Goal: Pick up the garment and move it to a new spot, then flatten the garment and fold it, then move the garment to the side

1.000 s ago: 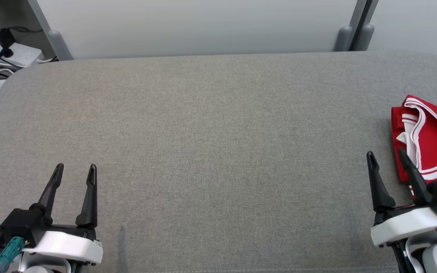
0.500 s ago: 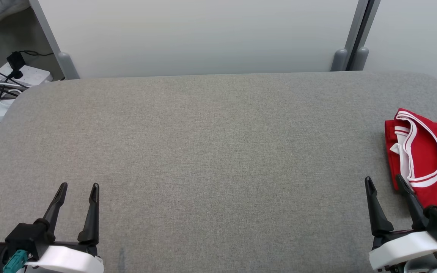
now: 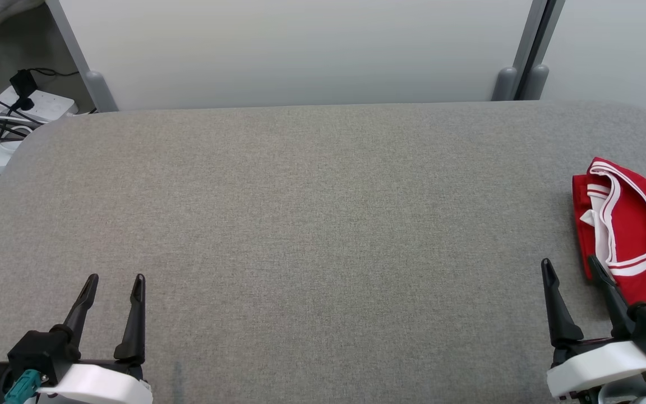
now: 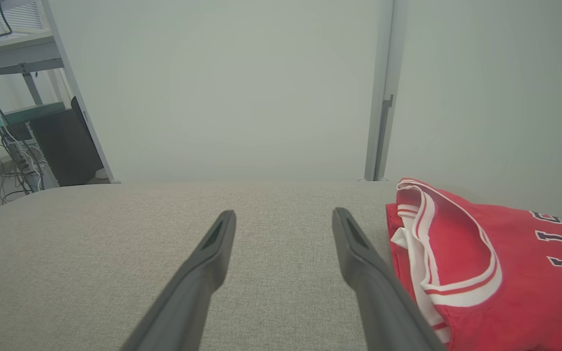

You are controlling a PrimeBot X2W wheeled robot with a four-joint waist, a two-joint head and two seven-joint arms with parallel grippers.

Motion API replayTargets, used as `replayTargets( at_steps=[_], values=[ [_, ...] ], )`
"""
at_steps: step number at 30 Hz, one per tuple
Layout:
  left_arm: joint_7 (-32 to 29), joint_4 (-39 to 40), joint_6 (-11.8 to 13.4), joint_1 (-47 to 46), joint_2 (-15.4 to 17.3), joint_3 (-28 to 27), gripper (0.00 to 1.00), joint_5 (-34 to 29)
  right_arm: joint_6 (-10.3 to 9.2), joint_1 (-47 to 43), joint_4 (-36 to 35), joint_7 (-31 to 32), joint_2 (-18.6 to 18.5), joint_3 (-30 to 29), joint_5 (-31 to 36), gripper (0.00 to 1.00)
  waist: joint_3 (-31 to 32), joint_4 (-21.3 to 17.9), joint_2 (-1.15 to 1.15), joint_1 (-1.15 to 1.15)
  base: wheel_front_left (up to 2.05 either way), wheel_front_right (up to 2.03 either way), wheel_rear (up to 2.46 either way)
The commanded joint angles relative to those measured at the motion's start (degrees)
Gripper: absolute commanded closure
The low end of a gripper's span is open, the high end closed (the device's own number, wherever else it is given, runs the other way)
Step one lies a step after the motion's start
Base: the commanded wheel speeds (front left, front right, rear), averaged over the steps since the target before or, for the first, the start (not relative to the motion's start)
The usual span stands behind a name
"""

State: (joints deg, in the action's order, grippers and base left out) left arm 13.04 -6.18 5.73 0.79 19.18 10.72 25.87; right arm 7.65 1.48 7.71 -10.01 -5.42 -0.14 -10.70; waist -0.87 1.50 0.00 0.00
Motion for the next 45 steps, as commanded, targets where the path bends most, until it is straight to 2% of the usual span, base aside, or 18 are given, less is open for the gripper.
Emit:
replayTargets(
  at_steps=[1,25,26,30,35,39,45],
  values=[
    [0.1,1.4,0.5,-2.2,1.6,-2.0,0.0,0.4,-0.16,0.7,-2.0,0.2,-0.4,0.7,0.1,0.0,0.0,0.0,0.0,0.0,0.0,0.0,0.0],
    [0.2,1.4,1.4,-2.0,1.8,-1.6,0.0,1.0,-0.16,0.2,-2.5,0.5,-0.3,-0.2,0.1,0.0,0.0,0.0,0.0,0.0,0.0,0.0,0.0],
    [-0.2,0.1,1.0,0.0,0.1,0.5,1.0,0.8,0.0,-0.7,-1.0,0.4,0.1,-1.3,0.0,1.0,0.0,0.0,0.0,0.0,0.0,0.0,0.0],
    [-0.5,-0.7,0.6,0.1,-0.7,0.4,1.0,1.9,0.01,-0.8,0.0,0.8,0.3,-1.3,-1.3,1.0,0.0,0.0,0.0,0.01,0.0,0.0,0.0],
    [-1.3,-0.9,0.1,-0.1,-1.3,-0.3,1.0,4.7,0.0,-0.7,0.2,1.5,0.4,-1.5,-4.8,1.0,0.1,-0.1,0.0,0.12,0.0,0.0,0.0],
    [-1.9,-1.2,-0.4,-0.4,-1.8,-0.8,1.0,6.8,0.0,-0.5,0.4,2.0,0.5,-1.7,-7.4,1.0,0.1,-0.1,0.0,0.01,0.0,0.0,0.0],
    [-2.8,-1.7,-1.0,-0.8,-2.6,-1.7,1.0,10.0,-0.01,-0.2,0.7,2.7,0.6,-1.9,-11.3,1.0,0.1,-0.2,0.0,0.0,0.0,0.0,0.0]
  ],
)
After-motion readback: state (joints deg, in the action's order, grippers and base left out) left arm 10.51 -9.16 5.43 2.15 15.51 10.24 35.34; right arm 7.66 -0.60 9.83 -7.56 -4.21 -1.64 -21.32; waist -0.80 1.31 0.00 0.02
